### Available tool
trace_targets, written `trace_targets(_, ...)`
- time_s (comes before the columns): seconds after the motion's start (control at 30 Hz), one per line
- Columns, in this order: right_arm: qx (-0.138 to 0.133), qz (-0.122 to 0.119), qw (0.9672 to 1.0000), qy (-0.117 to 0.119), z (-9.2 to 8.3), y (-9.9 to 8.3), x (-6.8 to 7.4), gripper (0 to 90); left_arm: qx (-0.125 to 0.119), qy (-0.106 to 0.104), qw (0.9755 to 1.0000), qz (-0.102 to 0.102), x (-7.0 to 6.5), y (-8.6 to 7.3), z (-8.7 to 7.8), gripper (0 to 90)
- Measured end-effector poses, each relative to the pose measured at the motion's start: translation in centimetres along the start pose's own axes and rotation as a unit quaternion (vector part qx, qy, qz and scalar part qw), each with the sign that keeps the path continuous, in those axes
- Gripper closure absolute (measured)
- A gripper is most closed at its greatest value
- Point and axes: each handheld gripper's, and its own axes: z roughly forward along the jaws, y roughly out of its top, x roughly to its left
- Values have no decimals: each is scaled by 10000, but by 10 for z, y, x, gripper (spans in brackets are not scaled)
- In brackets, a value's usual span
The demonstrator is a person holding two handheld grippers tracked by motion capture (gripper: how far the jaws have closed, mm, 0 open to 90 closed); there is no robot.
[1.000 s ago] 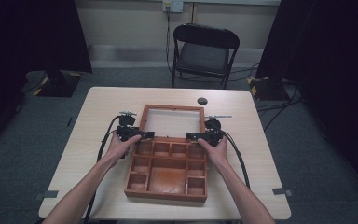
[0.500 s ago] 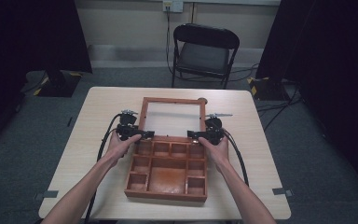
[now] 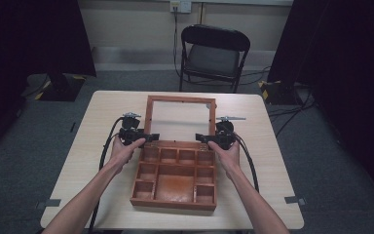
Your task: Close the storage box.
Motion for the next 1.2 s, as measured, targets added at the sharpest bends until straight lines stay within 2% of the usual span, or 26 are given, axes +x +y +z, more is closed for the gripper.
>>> trace_targets(0.07,-52,-12,10000,-1,-2,1,1,149,-41,-28,10000,-23,0,1,-2,269)
trace_targets(0.17,-77,-17,10000,13,-4,3,3,157,-79,39,10000,45,-2,2,-4,282)
trace_targets(0.43,-210,34,9996,196,-12,9,3,175,-166,-36,9999,8,-3,4,-13,320)
trace_targets(0.57,-296,26,9993,248,-17,13,4,200,-266,-1,9996,71,-5,6,-16,337)
trace_targets(0.9,-374,-26,9990,230,-25,15,8,275,-282,-59,9995,103,-6,6,-26,374)
trace_targets(1.1,-412,-105,9989,181,-30,15,13,301,-263,-74,9994,189,-10,6,-34,371)
trace_targets(1.2,-426,-112,9988,203,-35,15,14,331,-299,-92,9992,240,-10,5,-38,402)
